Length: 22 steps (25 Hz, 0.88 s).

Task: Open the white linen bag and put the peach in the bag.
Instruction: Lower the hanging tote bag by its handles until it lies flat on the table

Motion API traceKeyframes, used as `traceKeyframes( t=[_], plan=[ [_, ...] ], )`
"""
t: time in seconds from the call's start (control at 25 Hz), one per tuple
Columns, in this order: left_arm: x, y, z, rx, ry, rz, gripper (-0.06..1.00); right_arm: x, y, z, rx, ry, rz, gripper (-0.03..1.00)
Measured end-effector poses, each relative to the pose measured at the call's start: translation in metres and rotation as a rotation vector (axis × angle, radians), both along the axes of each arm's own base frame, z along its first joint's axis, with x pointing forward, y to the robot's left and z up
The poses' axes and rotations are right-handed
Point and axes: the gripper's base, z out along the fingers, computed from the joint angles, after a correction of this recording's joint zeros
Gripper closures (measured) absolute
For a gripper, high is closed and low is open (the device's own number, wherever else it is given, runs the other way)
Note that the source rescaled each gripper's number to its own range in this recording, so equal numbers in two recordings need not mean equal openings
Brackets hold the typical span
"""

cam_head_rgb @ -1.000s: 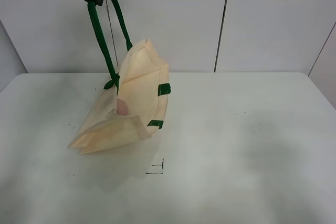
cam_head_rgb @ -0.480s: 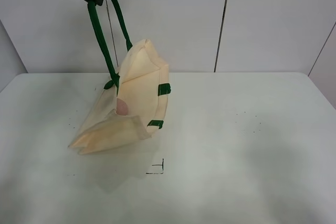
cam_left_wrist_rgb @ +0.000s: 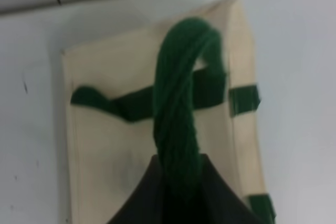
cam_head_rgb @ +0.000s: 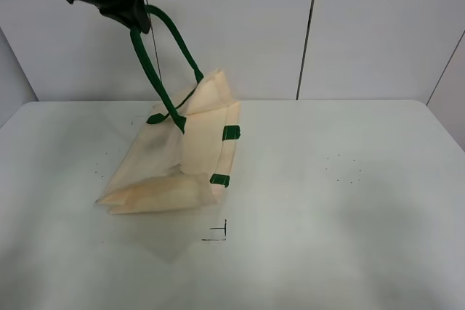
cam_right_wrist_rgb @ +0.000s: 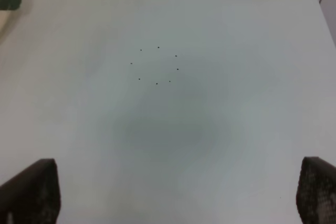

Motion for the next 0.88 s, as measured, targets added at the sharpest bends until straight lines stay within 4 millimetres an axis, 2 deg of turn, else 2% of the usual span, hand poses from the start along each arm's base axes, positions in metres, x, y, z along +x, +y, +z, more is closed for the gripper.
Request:
traceKeyframes(
  t=[0.32,0.48,0.52,0.56,0.6,0.68,0.76,0.88],
  plan=[
    [0.040,-0.012,-0.098,0.069,0.225,0.000,0.94,0.000,0.000,0.000,0.000,0.000,0.000,-0.03],
    [0.051,-0.016,-0.135,0.099,0.301,-0.015,0.94,0.000,0.000,0.000,0.000,0.000,0.000,-0.03],
    [0.053,-0.016,-0.141,0.105,0.310,-0.024,0.90,0.000,0.000,0.000,0.000,0.000,0.000,-0.03],
    [0.054,-0.016,-0.146,0.110,0.320,-0.028,0.82,0.000,0.000,0.000,0.000,0.000,0.000,-0.03],
    [0.054,-0.016,-0.151,0.115,0.330,-0.033,0.56,0.000,0.000,0.000,0.000,0.000,0.000,-0.03],
    [0.054,-0.016,-0.151,0.116,0.330,-0.034,0.24,0.000,0.000,0.000,0.000,0.000,0.000,-0.03],
    [0.054,-0.016,-0.150,0.122,0.326,-0.047,0.07,0.000,0.000,0.000,0.000,0.000,0.000,-0.03],
    [0.055,-0.013,-0.150,0.158,0.315,-0.050,-0.02,0.000,0.000,0.000,-0.005,0.000,0.002,-0.03]
  ],
)
